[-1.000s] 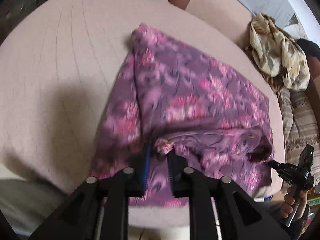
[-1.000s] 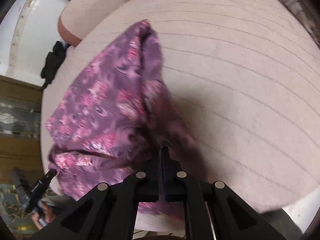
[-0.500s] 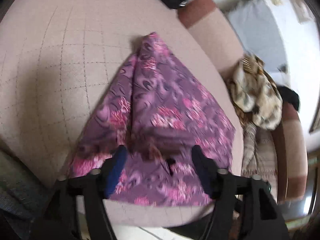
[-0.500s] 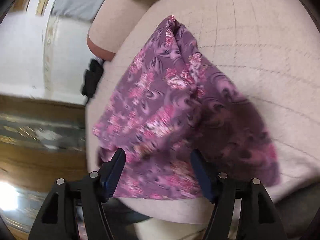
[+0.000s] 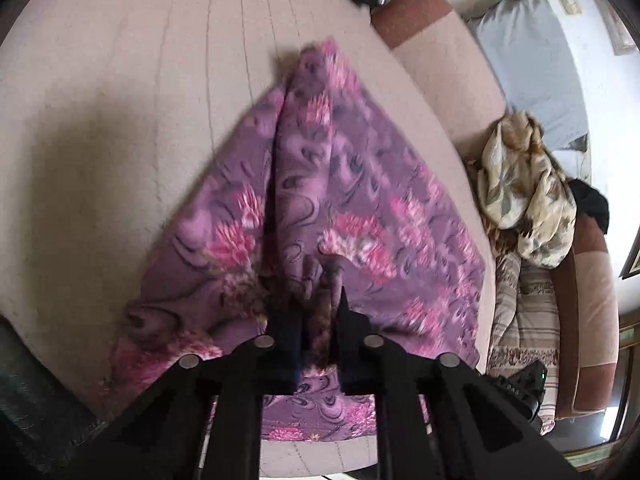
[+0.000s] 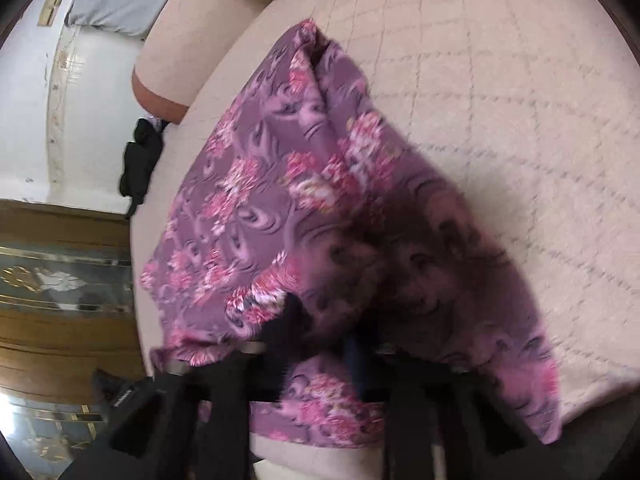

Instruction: Fold small clothes

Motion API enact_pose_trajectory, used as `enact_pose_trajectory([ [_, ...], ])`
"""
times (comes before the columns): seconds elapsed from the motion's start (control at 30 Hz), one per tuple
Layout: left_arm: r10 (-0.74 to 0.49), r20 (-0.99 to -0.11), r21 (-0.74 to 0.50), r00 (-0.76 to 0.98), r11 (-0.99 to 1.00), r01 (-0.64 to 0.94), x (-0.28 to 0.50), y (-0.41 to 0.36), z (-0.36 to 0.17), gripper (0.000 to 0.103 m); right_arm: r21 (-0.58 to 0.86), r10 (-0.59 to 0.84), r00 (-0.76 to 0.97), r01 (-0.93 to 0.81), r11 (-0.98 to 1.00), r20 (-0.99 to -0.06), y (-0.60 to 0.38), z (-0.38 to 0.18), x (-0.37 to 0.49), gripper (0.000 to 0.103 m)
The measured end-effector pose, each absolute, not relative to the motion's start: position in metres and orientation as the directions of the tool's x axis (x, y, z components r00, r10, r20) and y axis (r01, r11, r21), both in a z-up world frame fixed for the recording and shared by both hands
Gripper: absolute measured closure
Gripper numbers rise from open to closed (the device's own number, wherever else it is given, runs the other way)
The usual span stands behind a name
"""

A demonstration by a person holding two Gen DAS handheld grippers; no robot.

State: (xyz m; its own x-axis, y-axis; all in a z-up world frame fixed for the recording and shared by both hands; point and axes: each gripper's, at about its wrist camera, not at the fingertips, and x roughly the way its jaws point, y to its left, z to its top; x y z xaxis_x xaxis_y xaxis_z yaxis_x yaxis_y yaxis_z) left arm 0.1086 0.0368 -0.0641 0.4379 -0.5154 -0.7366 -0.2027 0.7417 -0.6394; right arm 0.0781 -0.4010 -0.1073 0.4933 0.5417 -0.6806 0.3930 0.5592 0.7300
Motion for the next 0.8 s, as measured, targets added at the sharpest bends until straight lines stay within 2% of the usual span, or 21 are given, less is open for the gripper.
enact_pose_trajectory([
  [0.13, -0.549, -0.657, -0.692, 0.516, 0.710, -0.126, 0.089, 0.049, -0.021, 0.093, 0.772, 0.512, 0.595, 0.345, 0.534, -0.620, -0.416, -0.076, 0.060, 0.095],
  [0.2, -0.521, -0.678, -0.644, 0.518, 0.761, -0.078, 0.079, 0.046, -0.009, 0.093, 0.778, 0.494, 0.631, 0.310, 0.547, -0.598, -0.414, -0.059, 0.046, 0.095],
  [0.27, -0.441, -0.740, -0.532, 0.508, 0.846, -0.041, 0.076, 0.037, -0.014, 0.093, 0.750, 0.475, 0.620, 0.307, 0.586, -0.625, -0.405, -0.055, 0.036, 0.095],
  [0.33, -0.352, -0.820, -0.436, 0.451, 0.895, -0.095, 0.083, 0.033, -0.041, 0.093, 0.688, 0.462, 0.541, 0.351, 0.635, -0.703, -0.393, -0.072, 0.038, 0.095],
  [0.37, -0.353, -0.836, -0.441, 0.420, 0.887, -0.134, 0.085, 0.033, -0.052, 0.094, 0.663, 0.475, 0.478, 0.390, 0.639, -0.739, -0.387, -0.089, 0.044, 0.095],
  [0.43, -0.364, -0.828, -0.458, 0.427, 0.878, -0.139, 0.082, 0.033, -0.052, 0.094, 0.671, 0.498, 0.451, 0.445, 0.594, -0.740, -0.387, -0.103, 0.047, 0.095],
  [0.53, -0.350, -0.804, -0.441, 0.481, 0.893, -0.088, 0.078, 0.030, -0.037, 0.094, 0.666, 0.441, 0.527, 0.383, 0.640, -0.727, -0.392, -0.075, 0.045, 0.095],
  [0.6, -0.317, -0.835, -0.403, 0.449, 0.909, -0.109, 0.084, 0.026, -0.047, 0.094, 0.632, 0.411, 0.523, 0.365, 0.683, -0.746, -0.388, -0.069, 0.050, 0.095],
  [0.67, -0.286, -0.866, -0.360, 0.409, 0.926, -0.116, 0.085, 0.022, -0.059, 0.094, 0.593, 0.418, 0.443, 0.407, 0.694, -0.793, -0.380, -0.088, 0.061, 0.095],
  [0.8, -0.225, -0.857, -0.290, 0.465, 0.954, -0.074, 0.079, 0.013, -0.044, 0.094, 0.572, 0.392, 0.450, 0.393, 0.720, -0.802, -0.376, -0.080, 0.059, 0.095],
])
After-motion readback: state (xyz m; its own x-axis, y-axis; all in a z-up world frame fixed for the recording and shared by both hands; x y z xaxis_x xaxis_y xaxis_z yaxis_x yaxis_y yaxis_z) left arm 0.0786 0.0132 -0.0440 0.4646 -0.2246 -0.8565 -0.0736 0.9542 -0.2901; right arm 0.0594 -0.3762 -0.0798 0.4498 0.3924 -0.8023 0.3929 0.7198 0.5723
